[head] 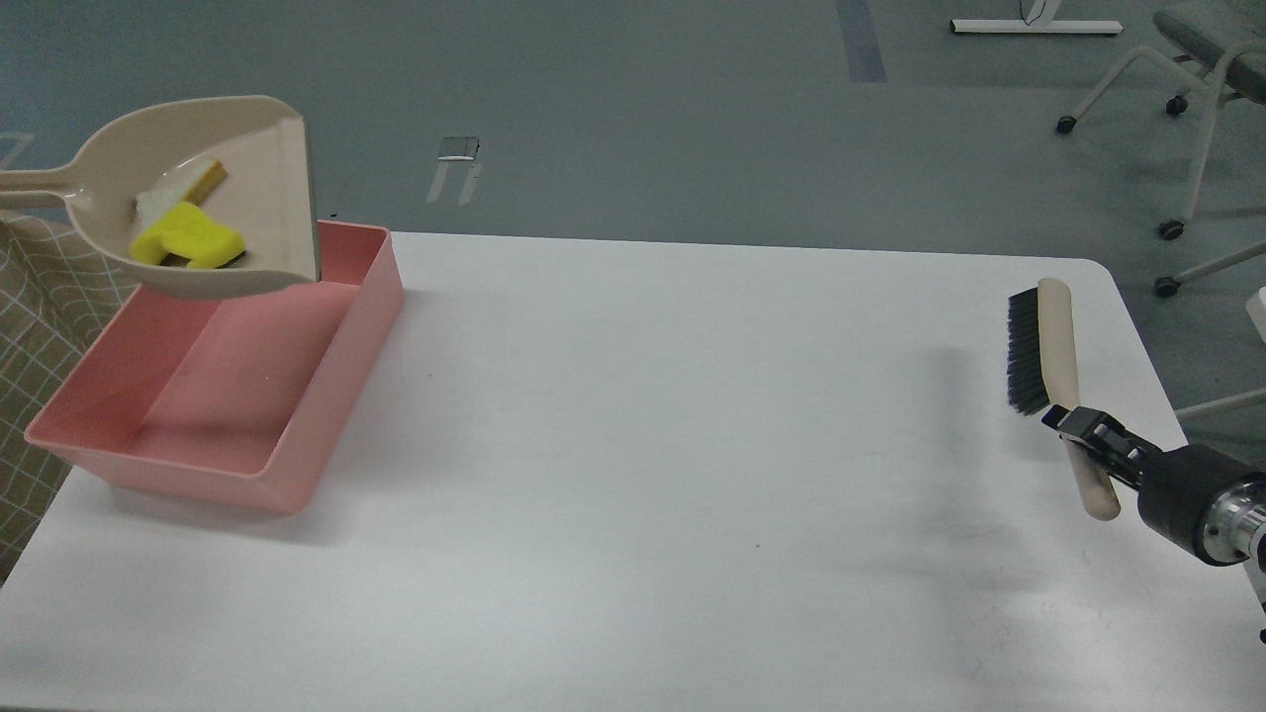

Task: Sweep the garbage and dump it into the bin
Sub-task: 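Tip the dustpan with the left gripper to dump debris into the bin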

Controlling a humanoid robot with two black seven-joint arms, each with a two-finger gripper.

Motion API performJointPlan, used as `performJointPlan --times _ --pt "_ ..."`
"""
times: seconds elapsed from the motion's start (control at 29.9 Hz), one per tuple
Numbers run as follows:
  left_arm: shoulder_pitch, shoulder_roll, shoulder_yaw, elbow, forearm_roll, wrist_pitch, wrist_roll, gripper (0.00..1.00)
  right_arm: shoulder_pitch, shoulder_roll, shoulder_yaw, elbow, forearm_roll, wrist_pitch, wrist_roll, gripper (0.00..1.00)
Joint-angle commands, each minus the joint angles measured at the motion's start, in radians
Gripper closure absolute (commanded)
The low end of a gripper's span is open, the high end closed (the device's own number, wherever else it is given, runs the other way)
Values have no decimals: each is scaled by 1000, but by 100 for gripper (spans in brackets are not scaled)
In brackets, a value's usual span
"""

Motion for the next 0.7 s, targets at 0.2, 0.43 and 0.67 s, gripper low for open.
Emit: performJointPlan --times 0.2,0.43,0.67 --pt "39 48 27 239 44 -169 0 100 0 39 4 -9 -1 0 3 93" --pt "24 52 29 253 185 -172 0 100 -1 42 2 -8 -1 0 3 94" --pt "-6 52 27 247 216 -163 0 100 -1 42 2 -3 -1 0 3 94"
